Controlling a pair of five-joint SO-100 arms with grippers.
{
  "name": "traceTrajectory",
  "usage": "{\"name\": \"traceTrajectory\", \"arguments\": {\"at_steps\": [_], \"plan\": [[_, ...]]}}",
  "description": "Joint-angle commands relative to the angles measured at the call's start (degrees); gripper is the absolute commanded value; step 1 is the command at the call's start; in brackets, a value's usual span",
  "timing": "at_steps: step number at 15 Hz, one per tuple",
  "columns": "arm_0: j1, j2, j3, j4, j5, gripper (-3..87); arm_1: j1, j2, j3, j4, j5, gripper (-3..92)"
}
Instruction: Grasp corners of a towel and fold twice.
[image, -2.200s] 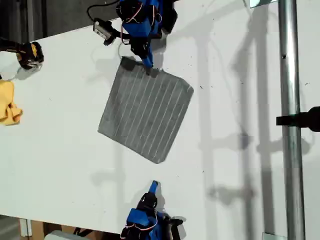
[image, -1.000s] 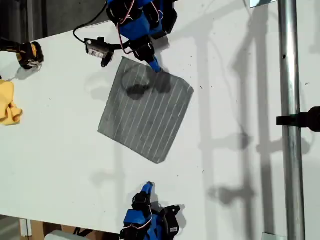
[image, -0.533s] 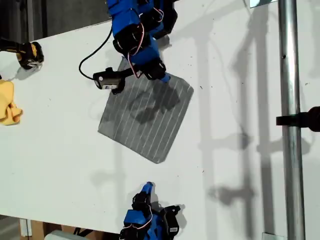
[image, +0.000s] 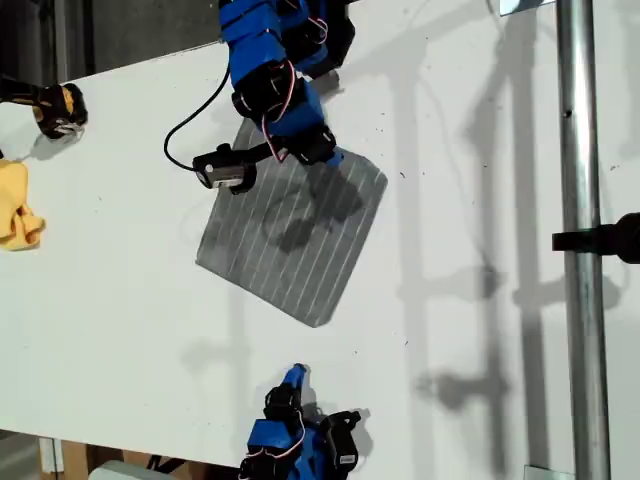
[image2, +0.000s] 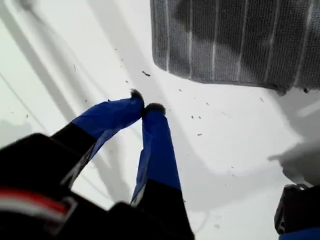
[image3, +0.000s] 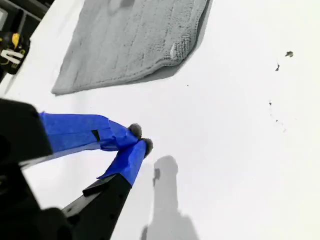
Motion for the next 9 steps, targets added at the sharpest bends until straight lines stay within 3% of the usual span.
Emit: {"name": "traceTrajectory", "arguments": {"at_steps": [1,3,9], "plan": [[-0.3,0.3,0.3,0.4,-0.4,-1.5,-0.1,1.8,-0.9,-2.4,0.0,35.4],[-0.2,0.3,0.3,0.4,-0.4,-1.6,-0.2,3.5,0.4,-3.2,-0.4,44.1],[-0.2,0.3,0.3,0.4,-0.4,-1.6,-0.8,3.7,11.4,-4.4,5.8,41.0]]}}
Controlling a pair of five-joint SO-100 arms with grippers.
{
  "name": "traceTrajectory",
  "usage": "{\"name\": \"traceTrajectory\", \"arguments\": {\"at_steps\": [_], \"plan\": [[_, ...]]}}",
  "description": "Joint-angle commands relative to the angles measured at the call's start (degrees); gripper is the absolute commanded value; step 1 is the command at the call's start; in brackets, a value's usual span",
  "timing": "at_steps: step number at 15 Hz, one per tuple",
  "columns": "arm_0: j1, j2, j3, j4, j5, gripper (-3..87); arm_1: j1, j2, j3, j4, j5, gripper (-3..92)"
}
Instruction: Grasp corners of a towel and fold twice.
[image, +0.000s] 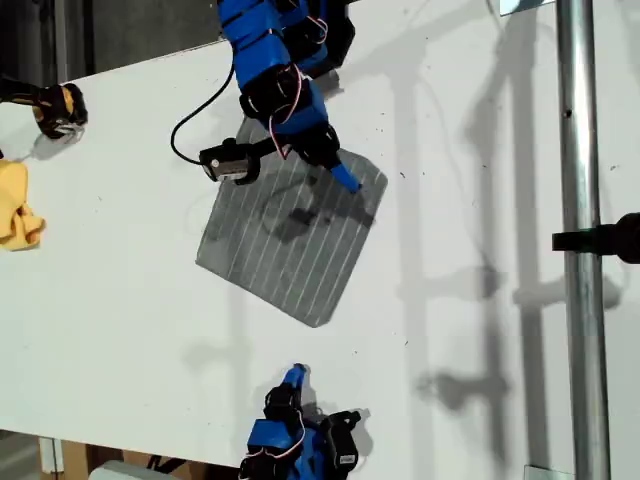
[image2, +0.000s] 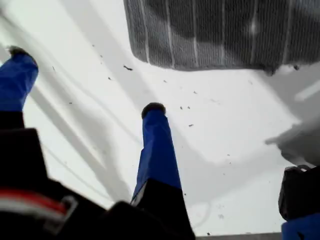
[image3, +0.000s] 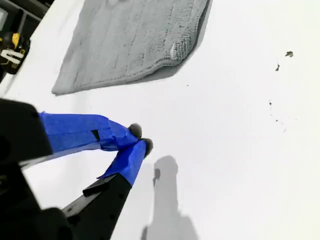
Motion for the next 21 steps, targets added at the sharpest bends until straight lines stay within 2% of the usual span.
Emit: {"name": "traceTrajectory", "arguments": {"at_steps": [1,5,10,21], "plan": [[-0.1,0.3,0.3,0.4,-0.4,-1.6,-1.1,0.0,1.6,-3.4,1.3,40.3],[0.2,0.3,0.3,0.4,-0.6,-1.6,-3.8,-0.7,11.3,-13.0,5.4,38.6],[0.2,0.3,0.3,0.4,-0.6,-1.6,-3.8,-11.2,14.4,-21.1,5.9,39.0],[0.3,0.3,0.3,0.4,-0.3,-1.5,-0.8,-22.1,15.7,-28.0,6.2,37.7]]}}
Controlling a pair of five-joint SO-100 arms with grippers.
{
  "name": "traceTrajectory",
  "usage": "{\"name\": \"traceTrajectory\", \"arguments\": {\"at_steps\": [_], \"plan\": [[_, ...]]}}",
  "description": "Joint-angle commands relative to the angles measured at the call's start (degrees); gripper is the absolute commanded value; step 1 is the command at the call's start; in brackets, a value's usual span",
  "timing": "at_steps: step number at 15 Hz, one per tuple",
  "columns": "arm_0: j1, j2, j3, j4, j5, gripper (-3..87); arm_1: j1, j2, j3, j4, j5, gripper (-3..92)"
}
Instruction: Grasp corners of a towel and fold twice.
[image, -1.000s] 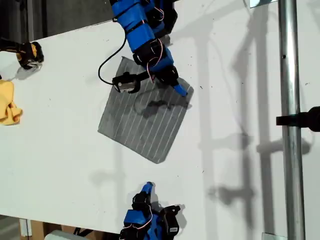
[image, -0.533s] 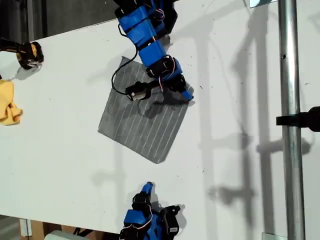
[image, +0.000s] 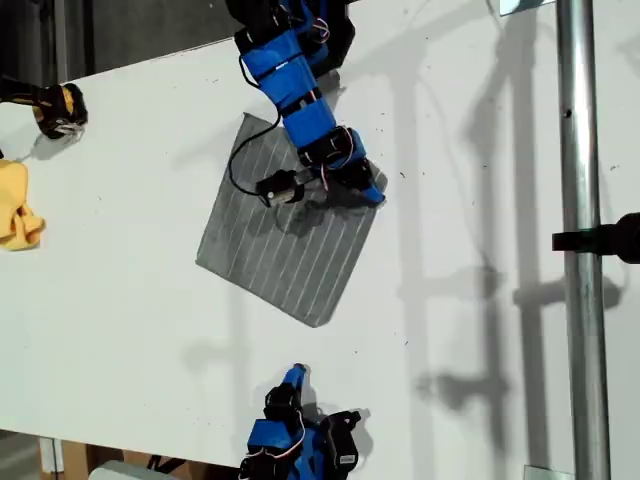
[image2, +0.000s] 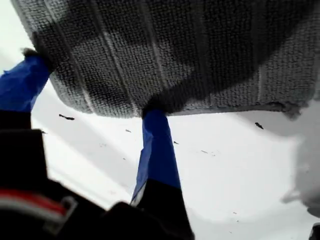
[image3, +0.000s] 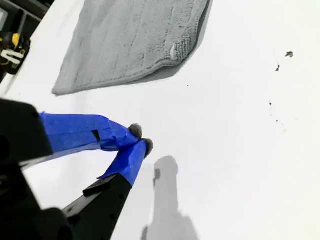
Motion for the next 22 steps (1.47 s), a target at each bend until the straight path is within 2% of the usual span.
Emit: {"name": "traceTrajectory", "arguments": {"at_steps": [1,3,4,5,6,11,13,15,18,20,22], "plan": [[0.3,0.3,0.3,0.4,-0.3,-1.5,0.7,0.0,0.8,-2.4,0.8,36.5],[0.3,0.3,0.3,0.4,-0.3,-1.5,0.8,0.4,2.4,-4.1,1.4,31.8],[0.3,0.3,0.3,0.4,-0.3,-1.5,0.8,0.4,2.5,-4.4,1.4,25.4],[0.3,0.3,0.3,0.4,-0.3,-1.5,0.8,0.6,2.5,-4.9,1.4,17.0],[0.3,0.3,0.3,0.4,-0.3,-1.5,0.5,0.9,2.5,-4.2,3.5,-0.1],[1.4,0.3,-0.7,0.0,-1.1,-2.6,-0.3,0.6,1.8,-4.5,3.1,-0.1],[2.2,-1.8,-8.2,1.6,-2.6,-2.7,-0.4,0.0,1.8,-5.0,3.1,-0.1],[2.5,-17.7,-22.1,1.6,-2.3,-2.7,-0.5,-0.4,1.8,-5.8,2.6,-0.1],[5.5,-42.7,-40.4,-1.6,0.1,-2.7,0.0,-0.4,1.1,-5.8,1.5,-0.1],[7.0,-57.7,-52.3,-1.7,4.9,-2.7,0.0,-0.3,0.8,-5.8,1.5,-0.1],[8.3,-69.3,-63.5,-1.3,12.9,-2.7,-0.3,-0.3,0.4,-5.7,1.5,-0.1]]}}
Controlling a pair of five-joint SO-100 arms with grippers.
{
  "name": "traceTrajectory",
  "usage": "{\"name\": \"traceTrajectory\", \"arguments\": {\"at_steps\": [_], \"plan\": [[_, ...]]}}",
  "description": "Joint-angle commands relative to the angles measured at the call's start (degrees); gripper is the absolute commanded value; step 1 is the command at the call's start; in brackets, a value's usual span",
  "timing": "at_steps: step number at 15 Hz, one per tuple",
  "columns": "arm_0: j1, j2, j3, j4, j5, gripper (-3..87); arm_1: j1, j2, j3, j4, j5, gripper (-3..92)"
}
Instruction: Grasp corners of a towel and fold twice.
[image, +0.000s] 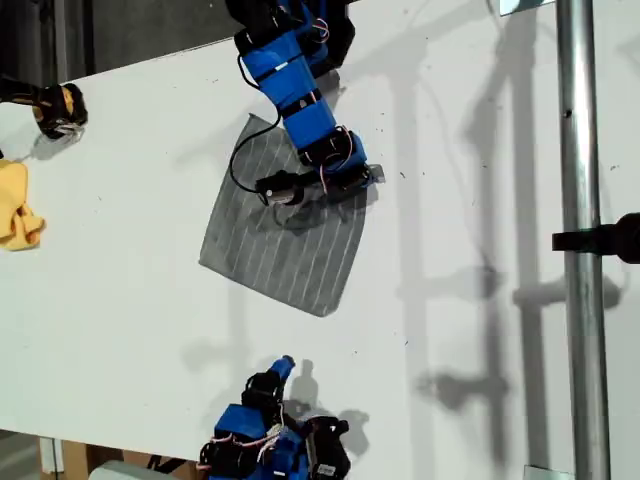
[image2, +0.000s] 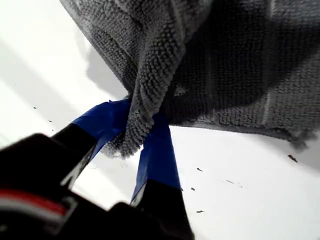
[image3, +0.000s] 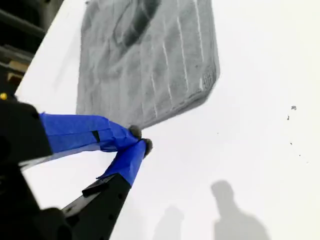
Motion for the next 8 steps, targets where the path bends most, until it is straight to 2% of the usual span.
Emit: {"name": "traceTrajectory", "arguments": {"at_steps": [1,5,8], "plan": [[1.2,-11.4,-14.2,0.3,8.5,-2.7,-0.7,0.0,-1.6,-0.1,-0.6,-0.1],[1.6,-32.8,-35.8,6.2,25.8,-2.7,-1.0,0.4,-2.6,1.4,-0.3,-0.1],[2.3,-45.9,-49.7,11.3,35.9,-2.7,-0.5,0.3,-4.4,2.8,-0.4,-0.1]]}}
